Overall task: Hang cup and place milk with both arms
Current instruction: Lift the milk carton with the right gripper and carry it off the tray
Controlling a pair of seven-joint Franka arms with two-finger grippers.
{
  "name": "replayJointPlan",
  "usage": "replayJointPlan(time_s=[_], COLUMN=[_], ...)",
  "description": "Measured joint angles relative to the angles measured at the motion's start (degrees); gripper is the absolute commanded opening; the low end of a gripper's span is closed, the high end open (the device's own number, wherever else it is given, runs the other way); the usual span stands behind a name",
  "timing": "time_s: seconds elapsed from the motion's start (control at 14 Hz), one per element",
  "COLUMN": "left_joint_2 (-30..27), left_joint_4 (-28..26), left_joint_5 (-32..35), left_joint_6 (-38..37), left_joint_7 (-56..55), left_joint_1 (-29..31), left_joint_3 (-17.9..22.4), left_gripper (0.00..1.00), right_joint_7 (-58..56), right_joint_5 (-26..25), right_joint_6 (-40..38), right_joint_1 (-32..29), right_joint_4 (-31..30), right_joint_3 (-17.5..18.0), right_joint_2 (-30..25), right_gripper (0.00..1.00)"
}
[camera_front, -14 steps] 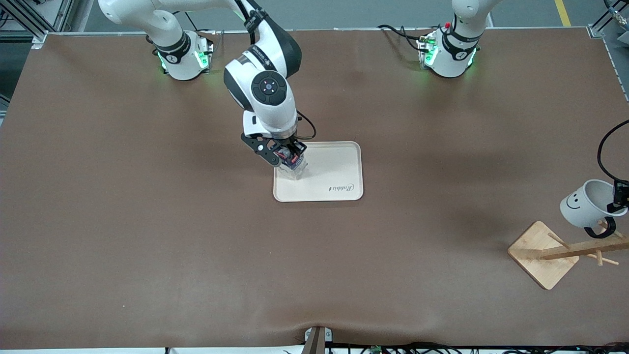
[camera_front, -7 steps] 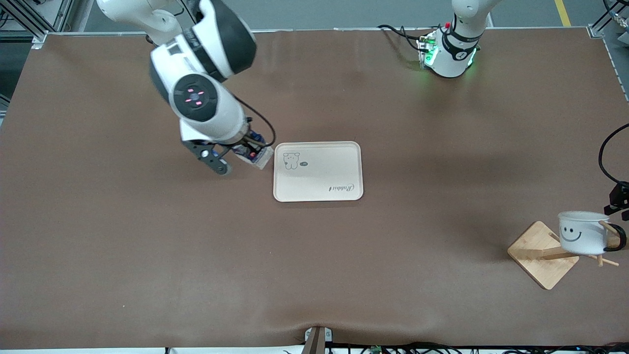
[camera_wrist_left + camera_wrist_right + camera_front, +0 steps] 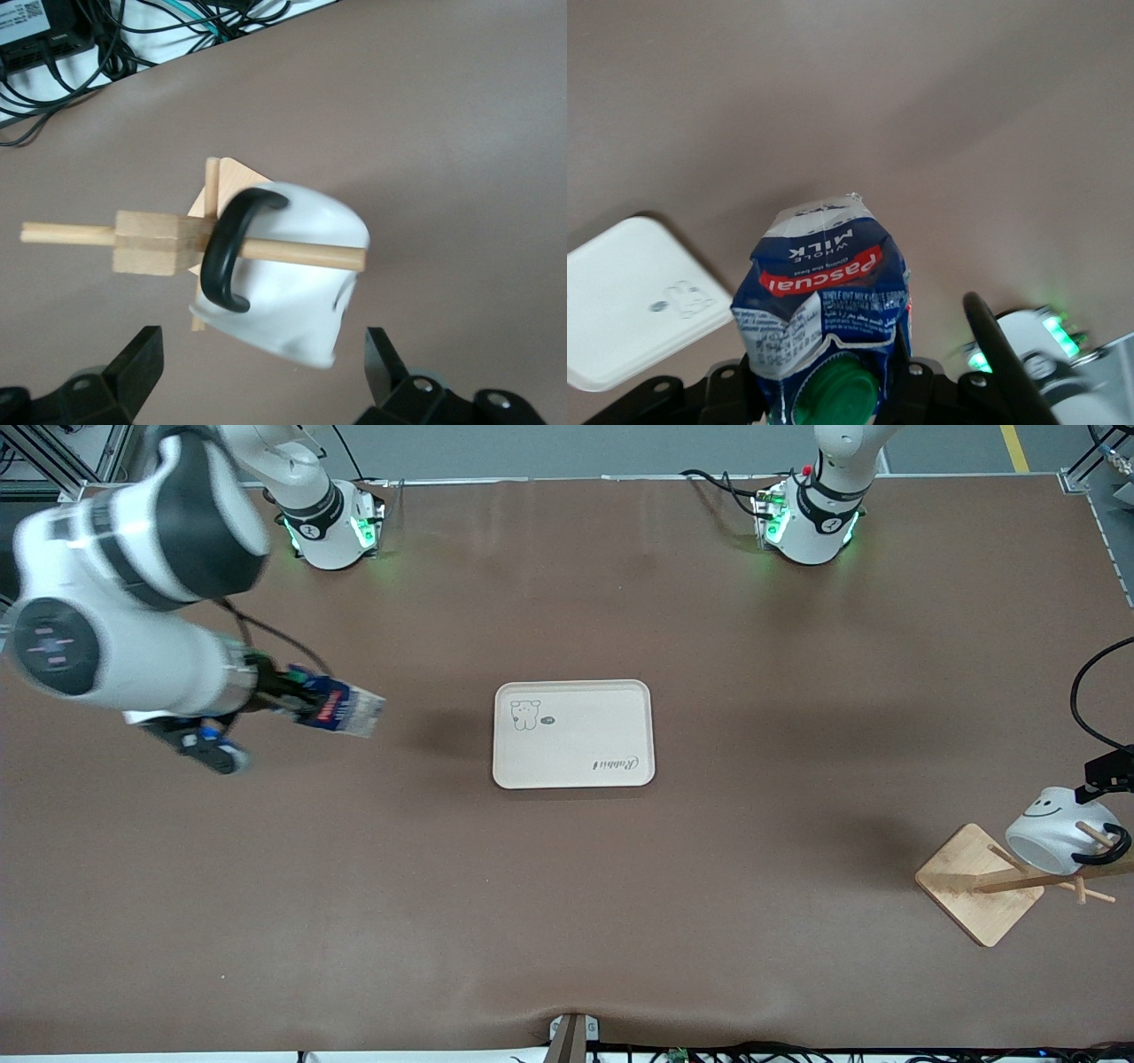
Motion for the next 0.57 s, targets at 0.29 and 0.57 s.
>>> replayJointPlan(time_s=[0.29, 0.57], left_joint_2=[-0.68, -2.03], left_joint_4=[0.70, 0.90], left_joint_5=[0.00, 0.00], left_joint_6=[-4.23, -7.71], left_joint_7=[-6.37, -12.47], left_joint_1=[-0.21, -0.48], left_joint_3=[-0.22, -0.38], left_gripper=[1.00, 1.00], right_joint_7=[-13.07, -18.16], right_joint_5=[-1.94, -4.53], right_joint_6=[3.03, 21.67], right_joint_1=[-8.98, -12.05], right_joint_4=[-5.98, -23.58], right_joint_3=[-0.11, 0.00], right_joint_2=[-0.28, -6.45], right_gripper=[0.00, 0.00])
